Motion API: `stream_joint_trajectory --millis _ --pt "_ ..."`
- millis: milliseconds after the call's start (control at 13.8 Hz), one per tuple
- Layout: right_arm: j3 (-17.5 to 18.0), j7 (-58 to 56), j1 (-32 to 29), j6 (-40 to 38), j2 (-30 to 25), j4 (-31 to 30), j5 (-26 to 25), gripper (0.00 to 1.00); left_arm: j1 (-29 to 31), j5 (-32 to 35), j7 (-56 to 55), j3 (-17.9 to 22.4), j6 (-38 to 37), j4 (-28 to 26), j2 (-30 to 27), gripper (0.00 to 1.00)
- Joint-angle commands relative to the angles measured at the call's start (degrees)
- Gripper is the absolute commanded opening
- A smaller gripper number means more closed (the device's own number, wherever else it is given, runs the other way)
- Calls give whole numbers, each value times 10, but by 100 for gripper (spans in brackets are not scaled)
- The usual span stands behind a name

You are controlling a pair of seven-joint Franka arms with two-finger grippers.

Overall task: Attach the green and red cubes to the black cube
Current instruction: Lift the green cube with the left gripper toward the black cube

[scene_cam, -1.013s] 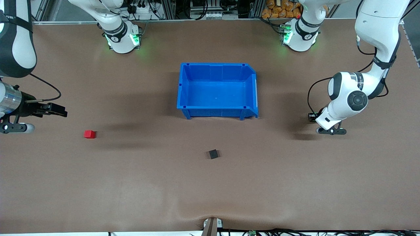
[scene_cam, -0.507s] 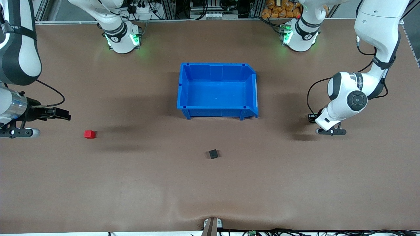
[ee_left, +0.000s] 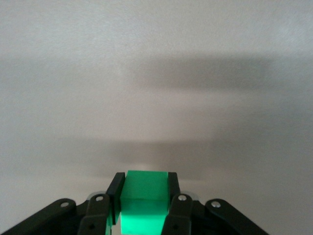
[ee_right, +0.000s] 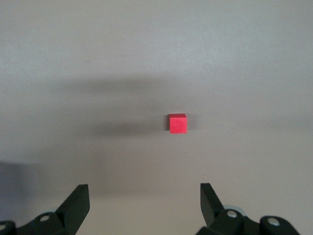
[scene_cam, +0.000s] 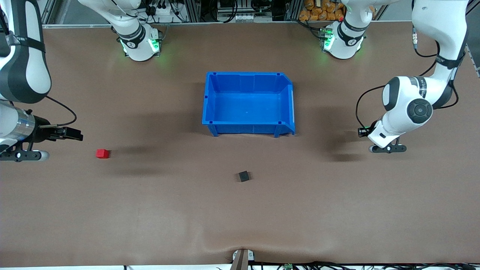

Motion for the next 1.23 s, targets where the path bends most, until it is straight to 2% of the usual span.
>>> stream_joint_trajectory --millis 0,217,507,796,941,1158 --pt "6 -1 -10 14 13 1 -1 100 3 -32 -18 -7 -39 30 -9 0" --pt "6 -1 -12 19 23 1 -2 100 -3 -108 -52 -7 -89 105 5 0" --pt "6 -2 -22 28 39 1 -1 100 -27 -115 -166 -10 -159 202 36 0" --pt "6 -7 -29 50 56 2 -1 100 -62 -118 -299 -11 -186 285 81 0" --pt "6 -7 -30 54 65 1 -1 100 -89 -152 -372 -18 -186 315 101 0" --pt "6 -7 -30 64 77 1 -1 100 -107 -159 -511 -18 -186 325 109 0"
